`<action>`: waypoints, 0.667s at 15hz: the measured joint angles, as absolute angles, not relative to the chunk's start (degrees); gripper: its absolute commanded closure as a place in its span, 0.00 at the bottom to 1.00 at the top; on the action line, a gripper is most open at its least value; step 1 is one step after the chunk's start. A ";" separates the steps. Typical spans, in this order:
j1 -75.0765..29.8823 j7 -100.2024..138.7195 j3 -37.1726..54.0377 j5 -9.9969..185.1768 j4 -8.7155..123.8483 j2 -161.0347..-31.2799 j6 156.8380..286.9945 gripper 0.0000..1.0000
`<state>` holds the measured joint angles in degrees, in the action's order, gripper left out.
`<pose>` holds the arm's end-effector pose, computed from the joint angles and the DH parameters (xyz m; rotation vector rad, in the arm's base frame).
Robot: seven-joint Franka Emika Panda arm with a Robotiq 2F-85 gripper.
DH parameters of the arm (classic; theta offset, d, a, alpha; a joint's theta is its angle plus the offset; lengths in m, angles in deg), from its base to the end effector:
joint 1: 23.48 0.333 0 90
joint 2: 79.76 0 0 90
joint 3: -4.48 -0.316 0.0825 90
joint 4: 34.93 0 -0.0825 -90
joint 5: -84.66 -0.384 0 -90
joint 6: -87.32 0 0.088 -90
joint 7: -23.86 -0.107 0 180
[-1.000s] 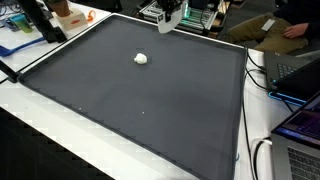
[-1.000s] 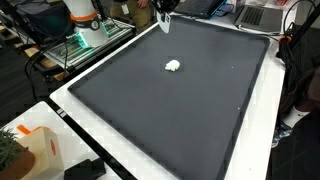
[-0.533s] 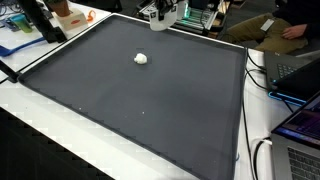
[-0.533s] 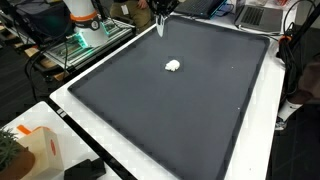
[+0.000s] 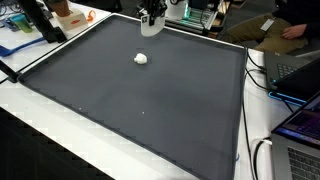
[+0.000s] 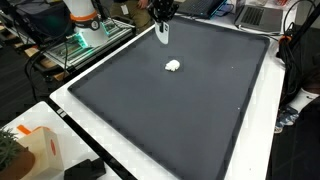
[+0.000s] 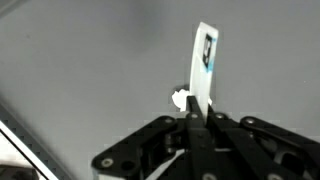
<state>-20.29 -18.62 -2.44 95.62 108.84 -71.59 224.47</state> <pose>0.4486 0.0779 0.3360 2.9476 -0.6393 0.1331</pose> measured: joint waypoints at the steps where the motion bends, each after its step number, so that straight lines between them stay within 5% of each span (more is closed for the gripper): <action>1: -20.80 -15.81 -1.85 96.70 110.55 -70.98 227.20 0.96; 10: -23.79 -9.42 -0.61 97.74 115.15 -68.83 237.06 0.99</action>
